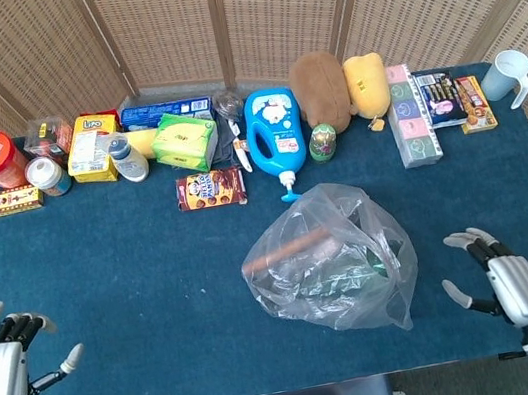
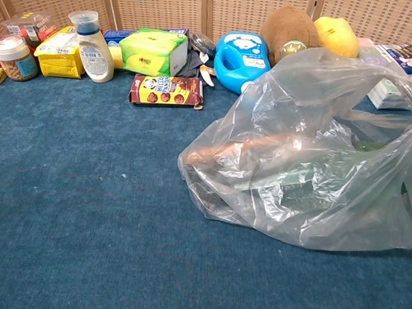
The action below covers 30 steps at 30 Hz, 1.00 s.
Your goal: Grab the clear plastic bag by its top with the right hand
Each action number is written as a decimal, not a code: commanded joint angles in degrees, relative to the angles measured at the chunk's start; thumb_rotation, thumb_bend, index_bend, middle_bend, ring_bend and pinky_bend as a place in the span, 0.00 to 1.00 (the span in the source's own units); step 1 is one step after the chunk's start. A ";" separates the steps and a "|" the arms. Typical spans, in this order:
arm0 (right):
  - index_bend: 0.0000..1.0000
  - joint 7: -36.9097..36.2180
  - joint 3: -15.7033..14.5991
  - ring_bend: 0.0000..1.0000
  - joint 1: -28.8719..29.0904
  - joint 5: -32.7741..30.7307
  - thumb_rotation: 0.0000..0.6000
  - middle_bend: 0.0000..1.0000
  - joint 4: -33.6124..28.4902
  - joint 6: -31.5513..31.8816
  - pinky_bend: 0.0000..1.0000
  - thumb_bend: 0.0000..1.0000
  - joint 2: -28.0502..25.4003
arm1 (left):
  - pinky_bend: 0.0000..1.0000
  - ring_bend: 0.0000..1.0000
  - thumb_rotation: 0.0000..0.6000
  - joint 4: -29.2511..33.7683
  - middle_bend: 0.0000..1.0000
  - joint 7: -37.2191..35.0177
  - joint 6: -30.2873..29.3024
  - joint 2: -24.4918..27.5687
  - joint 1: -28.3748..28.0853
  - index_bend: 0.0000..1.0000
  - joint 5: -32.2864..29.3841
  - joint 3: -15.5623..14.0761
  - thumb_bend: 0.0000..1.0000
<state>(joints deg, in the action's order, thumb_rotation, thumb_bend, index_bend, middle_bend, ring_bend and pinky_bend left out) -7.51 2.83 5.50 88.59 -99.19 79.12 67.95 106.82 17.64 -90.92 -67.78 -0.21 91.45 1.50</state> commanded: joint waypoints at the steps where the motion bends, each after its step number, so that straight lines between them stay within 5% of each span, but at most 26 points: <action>1: 0.23 -0.48 0.56 0.14 1.92 -0.62 0.21 0.22 0.16 -2.37 0.18 0.36 0.34 | 0.10 0.31 0.03 0.95 0.43 0.52 0.70 0.76 -0.86 0.47 0.01 0.72 0.17; 14: 0.26 -3.87 1.71 0.14 9.19 -0.84 0.21 0.22 -2.43 -10.99 0.18 0.36 2.24 | 0.10 0.31 0.03 2.41 0.43 1.88 3.80 1.87 -4.49 0.47 -3.07 4.15 0.17; 30: 0.28 -7.51 1.18 0.14 13.44 -1.11 0.21 0.22 -10.06 -15.34 0.18 0.35 0.49 | 0.10 0.31 0.03 1.64 0.43 0.24 5.75 2.18 -6.90 0.47 -4.03 4.75 0.17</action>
<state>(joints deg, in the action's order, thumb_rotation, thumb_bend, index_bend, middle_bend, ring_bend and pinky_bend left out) -14.78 4.22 18.67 87.61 -108.87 64.13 68.59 108.47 17.89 -85.17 -65.60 -7.11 87.43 6.24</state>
